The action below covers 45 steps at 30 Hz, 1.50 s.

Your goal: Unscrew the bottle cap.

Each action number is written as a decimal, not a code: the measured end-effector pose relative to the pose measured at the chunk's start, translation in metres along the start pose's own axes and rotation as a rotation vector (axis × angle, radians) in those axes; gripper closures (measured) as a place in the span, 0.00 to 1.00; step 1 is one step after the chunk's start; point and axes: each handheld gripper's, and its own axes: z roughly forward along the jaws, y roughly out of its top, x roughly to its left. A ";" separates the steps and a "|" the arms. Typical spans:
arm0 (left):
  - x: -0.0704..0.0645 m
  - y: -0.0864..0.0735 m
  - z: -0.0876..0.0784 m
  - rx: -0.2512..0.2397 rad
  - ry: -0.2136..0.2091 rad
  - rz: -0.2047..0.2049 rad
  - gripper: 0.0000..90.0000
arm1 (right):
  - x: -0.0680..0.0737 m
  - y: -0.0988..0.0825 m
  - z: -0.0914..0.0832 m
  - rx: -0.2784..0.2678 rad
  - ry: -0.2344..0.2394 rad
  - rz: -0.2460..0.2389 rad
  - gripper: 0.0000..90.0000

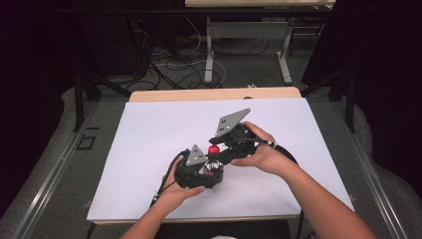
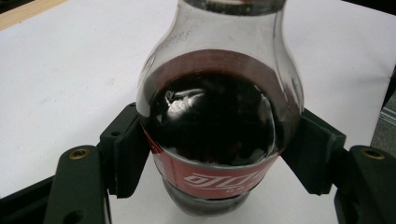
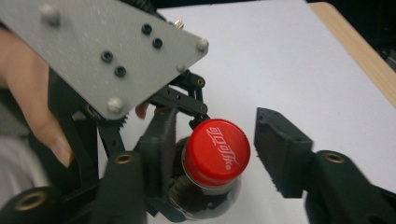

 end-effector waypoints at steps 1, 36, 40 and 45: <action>0.001 0.000 -0.001 0.003 0.001 0.000 0.34 | 0.003 0.000 -0.001 -0.013 -0.026 0.018 0.49; -0.003 0.000 0.000 -0.001 -0.003 0.005 0.34 | -0.006 -0.002 0.000 0.005 0.055 -0.046 0.54; 0.000 -0.001 -0.001 -0.008 0.001 -0.009 0.34 | 0.006 -0.001 -0.002 -0.018 -0.023 -0.035 0.50; 0.002 0.000 -0.002 -0.004 0.009 -0.008 0.34 | 0.015 -0.002 -0.003 -0.005 -0.084 0.009 0.50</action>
